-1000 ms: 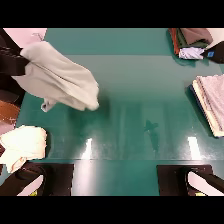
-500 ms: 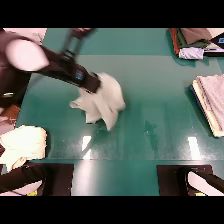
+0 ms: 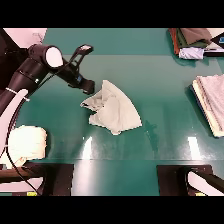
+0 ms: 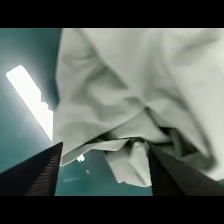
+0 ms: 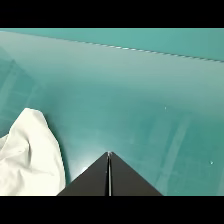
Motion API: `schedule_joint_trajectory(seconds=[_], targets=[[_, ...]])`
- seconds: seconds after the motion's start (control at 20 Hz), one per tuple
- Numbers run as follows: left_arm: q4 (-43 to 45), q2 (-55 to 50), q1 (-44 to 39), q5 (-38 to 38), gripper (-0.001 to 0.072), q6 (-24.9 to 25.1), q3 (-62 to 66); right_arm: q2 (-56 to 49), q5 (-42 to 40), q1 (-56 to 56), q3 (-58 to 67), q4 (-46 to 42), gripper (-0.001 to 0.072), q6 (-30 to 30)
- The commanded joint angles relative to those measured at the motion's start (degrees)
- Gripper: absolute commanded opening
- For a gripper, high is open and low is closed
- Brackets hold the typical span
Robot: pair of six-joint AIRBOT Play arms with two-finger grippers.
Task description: Fold the shirts.
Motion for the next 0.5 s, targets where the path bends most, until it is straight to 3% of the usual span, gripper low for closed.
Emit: schedule_joint_trajectory(seconds=[0.0,0.2,0.4,0.45], targets=[[-5.38,-0.35,7.98,6.16,0.0611,0.39,-9.7,-0.04,-0.13,0.04,-0.13,0.0,0.0015,0.0],[-9.46,-1.68,9.16,14.97,0.061,4.63,-19.34,-0.02,-0.13,0.04,-2.49,0.04,0.0015,0.02],[-20.59,-4.44,8.94,19.26,0.0588,9.2,-19.39,-0.02,-0.09,0.04,-7.08,0.44,0.0015,0.02],[-21.68,-4.46,8.94,20.68,0.0405,9.18,-19.37,-0.02,-0.02,0.07,-8.5,0.59,0.0015,0.04]])
